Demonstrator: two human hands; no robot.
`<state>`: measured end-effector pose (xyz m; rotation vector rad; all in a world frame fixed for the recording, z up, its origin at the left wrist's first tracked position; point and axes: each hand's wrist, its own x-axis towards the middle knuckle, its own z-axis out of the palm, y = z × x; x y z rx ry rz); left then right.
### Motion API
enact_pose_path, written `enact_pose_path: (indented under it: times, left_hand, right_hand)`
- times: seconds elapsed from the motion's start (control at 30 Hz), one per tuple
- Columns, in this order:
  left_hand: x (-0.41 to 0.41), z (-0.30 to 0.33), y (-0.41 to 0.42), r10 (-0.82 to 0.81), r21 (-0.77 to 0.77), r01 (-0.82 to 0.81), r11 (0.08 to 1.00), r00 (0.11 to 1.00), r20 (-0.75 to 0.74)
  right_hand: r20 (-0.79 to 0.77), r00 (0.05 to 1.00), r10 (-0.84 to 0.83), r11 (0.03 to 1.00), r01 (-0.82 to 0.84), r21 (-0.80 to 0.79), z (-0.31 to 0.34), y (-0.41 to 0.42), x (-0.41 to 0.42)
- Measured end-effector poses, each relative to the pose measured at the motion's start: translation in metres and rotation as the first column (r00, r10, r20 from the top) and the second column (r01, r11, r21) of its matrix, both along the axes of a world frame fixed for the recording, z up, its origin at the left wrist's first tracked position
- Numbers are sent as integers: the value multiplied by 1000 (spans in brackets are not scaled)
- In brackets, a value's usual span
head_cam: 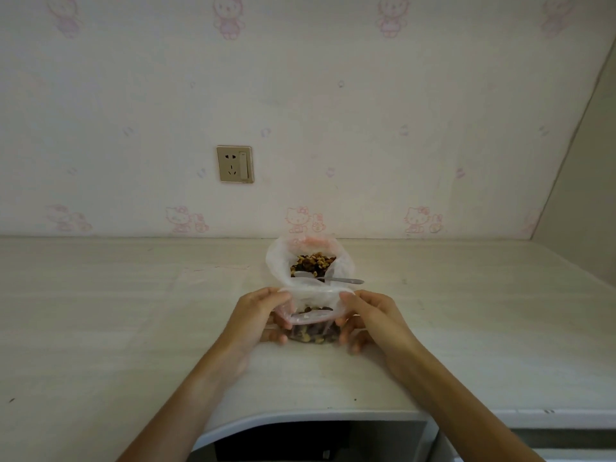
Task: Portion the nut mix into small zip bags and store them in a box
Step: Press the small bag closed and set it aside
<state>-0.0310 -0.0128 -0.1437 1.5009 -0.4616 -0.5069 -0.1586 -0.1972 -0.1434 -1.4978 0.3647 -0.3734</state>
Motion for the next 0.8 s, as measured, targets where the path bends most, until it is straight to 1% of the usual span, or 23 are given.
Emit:
enact_pose_path:
  times: [0.07, 0.13, 0.2, 0.27, 0.33, 0.4, 0.47, 0.5, 0.57, 0.63, 0.67, 0.7, 0.73, 0.77, 0.8]
  left_hand:
    - [4, 3, 5, -104, -83, 96, 992, 989, -108]
    - [7, 4, 10, -171, -143, 144, 979, 966, -196]
    - [8, 4, 12, -200, -150, 170, 974, 956, -216]
    - [6, 4, 12, -156, -125, 135, 983, 972, -178]
    - [5, 3, 10, -64, -116, 49, 992, 990, -125]
    - [3, 2, 8, 8, -114, -18, 993, 996, -84]
    - [1, -2, 5, 106, -90, -104, 990, 994, 16]
    - [1, -4, 3, 174, -71, -168, 983, 979, 102]
    - [0, -8, 1, 270, -21, -279, 960, 905, 328]
    - [-2, -11, 0, 271, 30, -337, 941, 805, 528]
    - [-3, -11, -1, 243, 75, -349, 934, 775, 583]
    - [-4, -8, -2, 206, 129, -339, 932, 786, 583]
    - [-4, -3, -2, 172, 177, -301, 937, 840, 515]
    - [-5, 3, -2, 150, 182, -234, 955, 910, 386]
    - [-6, 8, -1, 124, 142, -159, 977, 966, 227]
  right_hand:
    - [44, 998, 51, 993, -55, 103, 2, -3, 0]
    - [95, 991, 89, 982, -104, 159, 4, -6, -2]
    - [132, 986, 104, 975, -127, 180, 3, -9, -4]
    - [153, 986, 66, 977, -94, 189, 1, -7, -4]
    - [166, 986, -17, 983, -14, 183, -2, -5, -3]
    - [187, 978, -90, 989, 65, 133, -6, -1, -3]
    - [196, 971, -135, 991, 136, 8, -7, 4, -3]
    - [193, 968, -158, 982, 174, -71, -8, 7, -3]
    - [181, 960, -216, 938, 255, -235, -9, 13, -3]
    - [162, 952, -261, 862, 305, -405, -6, 16, -1]
    - [141, 949, -281, 837, 314, -448, -3, 17, 0]
    - [108, 951, -291, 845, 309, -437, 2, 16, 0]
    - [64, 958, -280, 885, 283, -369, 8, 14, 1]
    - [11, 972, -234, 937, 229, -263, 13, 10, 1]
    - [-40, 987, -154, 980, 147, -136, 18, 7, 0]
